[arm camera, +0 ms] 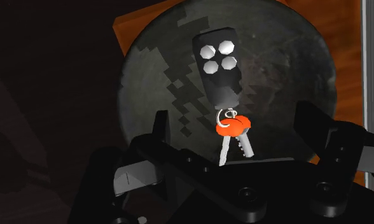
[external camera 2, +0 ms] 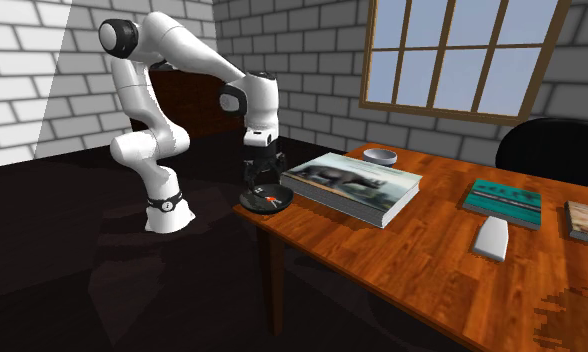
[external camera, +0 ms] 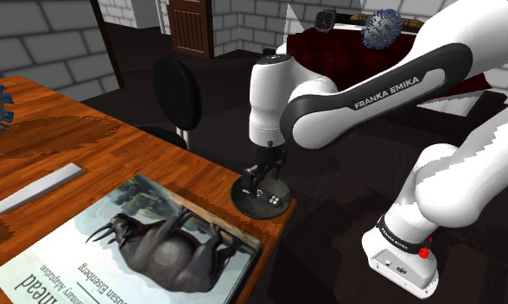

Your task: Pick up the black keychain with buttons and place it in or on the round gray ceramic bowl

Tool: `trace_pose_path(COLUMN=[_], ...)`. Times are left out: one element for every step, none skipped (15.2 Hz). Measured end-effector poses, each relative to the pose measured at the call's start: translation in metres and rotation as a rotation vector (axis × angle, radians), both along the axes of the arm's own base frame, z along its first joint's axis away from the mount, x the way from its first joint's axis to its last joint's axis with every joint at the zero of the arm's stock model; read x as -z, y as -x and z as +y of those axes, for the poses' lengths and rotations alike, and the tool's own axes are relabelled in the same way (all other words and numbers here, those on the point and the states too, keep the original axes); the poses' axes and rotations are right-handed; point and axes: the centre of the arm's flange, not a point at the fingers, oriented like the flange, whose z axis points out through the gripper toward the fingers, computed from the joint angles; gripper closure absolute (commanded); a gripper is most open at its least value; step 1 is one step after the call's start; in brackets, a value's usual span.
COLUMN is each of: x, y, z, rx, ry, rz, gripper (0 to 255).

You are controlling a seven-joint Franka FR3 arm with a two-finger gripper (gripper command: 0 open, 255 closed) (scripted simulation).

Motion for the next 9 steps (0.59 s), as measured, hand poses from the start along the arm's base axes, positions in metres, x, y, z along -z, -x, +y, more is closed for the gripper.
trace_pose_path(x=[-0.014, -0.024, -0.03, -0.032, -0.033, -0.034, -0.034, -0.034, -0.034], y=[0.0, 0.0, -0.001, -0.001, -0.002, -0.002, -0.002, -0.002, -0.002], z=[0.0, 0.001, 0.0, 0.0, 0.0, 0.0, 0.0, 0.0, 0.0], rx=[0.0, 0.0, 0.0, 0.0, 0.0, 0.0, 0.0, 0.0, 0.0], ry=[-0.001, -0.001, 0.0, 0.0, 0.0, 0.0, 0.001, 0.001, 0.001], rz=[-0.001, -0.001, 0.0, 0.0, 0.001, 0.001, 0.001, 0.001, 0.001], gripper=[0, 0, 0, 0, 0, 0, 0, 0, 0])
